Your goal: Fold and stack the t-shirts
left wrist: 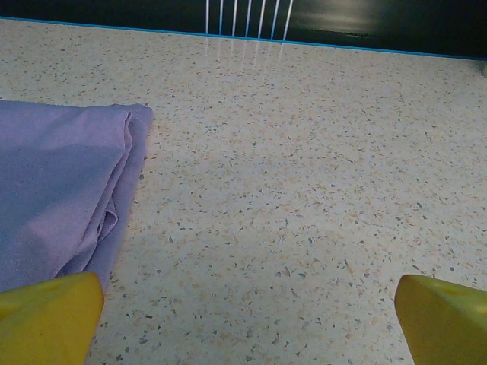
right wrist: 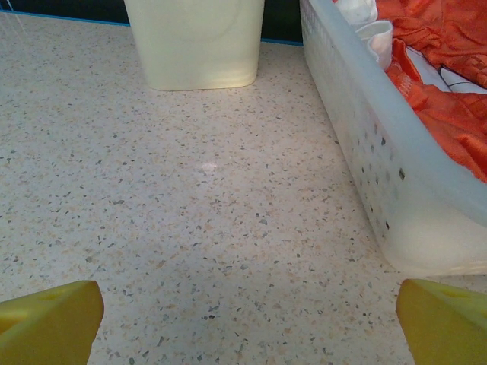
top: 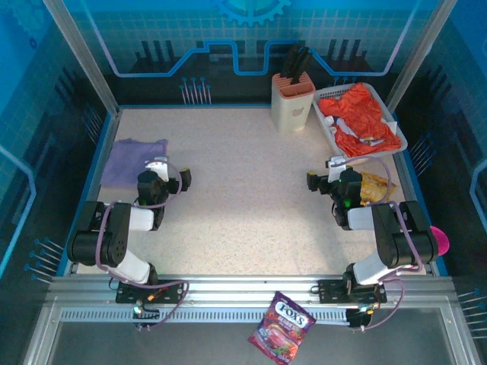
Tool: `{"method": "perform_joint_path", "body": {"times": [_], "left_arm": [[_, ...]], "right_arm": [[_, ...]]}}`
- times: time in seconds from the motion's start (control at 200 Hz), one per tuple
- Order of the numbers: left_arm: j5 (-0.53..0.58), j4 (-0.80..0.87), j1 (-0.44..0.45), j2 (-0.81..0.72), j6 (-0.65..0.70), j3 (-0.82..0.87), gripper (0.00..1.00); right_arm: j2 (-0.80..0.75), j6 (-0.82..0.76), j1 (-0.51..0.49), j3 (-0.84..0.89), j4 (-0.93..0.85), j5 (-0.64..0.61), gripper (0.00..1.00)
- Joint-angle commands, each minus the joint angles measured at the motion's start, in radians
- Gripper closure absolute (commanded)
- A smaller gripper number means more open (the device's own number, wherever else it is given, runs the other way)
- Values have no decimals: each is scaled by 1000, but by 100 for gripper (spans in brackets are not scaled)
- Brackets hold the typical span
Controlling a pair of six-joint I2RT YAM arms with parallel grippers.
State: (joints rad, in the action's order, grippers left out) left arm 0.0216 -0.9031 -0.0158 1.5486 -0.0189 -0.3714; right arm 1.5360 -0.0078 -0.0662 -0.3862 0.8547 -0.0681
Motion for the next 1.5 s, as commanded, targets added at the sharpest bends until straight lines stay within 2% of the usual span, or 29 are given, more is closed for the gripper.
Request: {"method": "perform_joint_path", "body": {"times": [0.0, 0.125, 0.44, 0.54, 0.615, 0.665, 0.8, 0.956, 1.066, 1.141, 1.236, 1.286, 1.361, 1.496], "left_arm": [[-11, -11, 0, 6, 13, -15, 1], [-70, -50, -35, 5, -14, 6, 1], [-15, -23, -9, 4, 5, -8, 1], [11, -18, -7, -23, -5, -3, 1], [44, 87, -7, -94, -11, -22, 1], [55, 240, -7, -166, -18, -70, 1], [88, 628, -7, -301, -106, -260, 1], [74, 1035, -6, -304, -210, -525, 1], [-29, 1242, -6, -272, -258, -674, 1], [-128, 1324, -6, -251, -269, -737, 1], [-218, 1416, -6, -230, -274, -795, 1], [-248, 1444, -4, -233, -272, -806, 1], [-284, 1471, -4, -247, -262, -806, 1], [-318, 1477, 0, -279, -192, -794, 1]], "right_arm": [[2, 6, 5, -13, 32, -8, 0], [3, 7, 5, -14, 32, -8, 0], [1, -11, -7, -12, 34, -14, 0], [-44, -41, -33, 8, 38, -28, 0], [-98, -34, -42, 6, -8, -70, 0], [-137, -34, -51, -15, -73, -102, 0], [-221, 30, -74, -159, -393, -205, 0], [-194, 185, -74, -437, -830, -265, 0], [-131, 220, -74, -659, -1076, -252, 0], [-87, 250, -60, -792, -1205, -244, 0], [-37, 304, -11, -926, -1315, -147, 1], [-4, 337, 23, -991, -1348, -72, 4], [69, 379, 65, -1089, -1414, -28, 7], [220, 423, 113, -1256, -1522, -42, 9]]}}
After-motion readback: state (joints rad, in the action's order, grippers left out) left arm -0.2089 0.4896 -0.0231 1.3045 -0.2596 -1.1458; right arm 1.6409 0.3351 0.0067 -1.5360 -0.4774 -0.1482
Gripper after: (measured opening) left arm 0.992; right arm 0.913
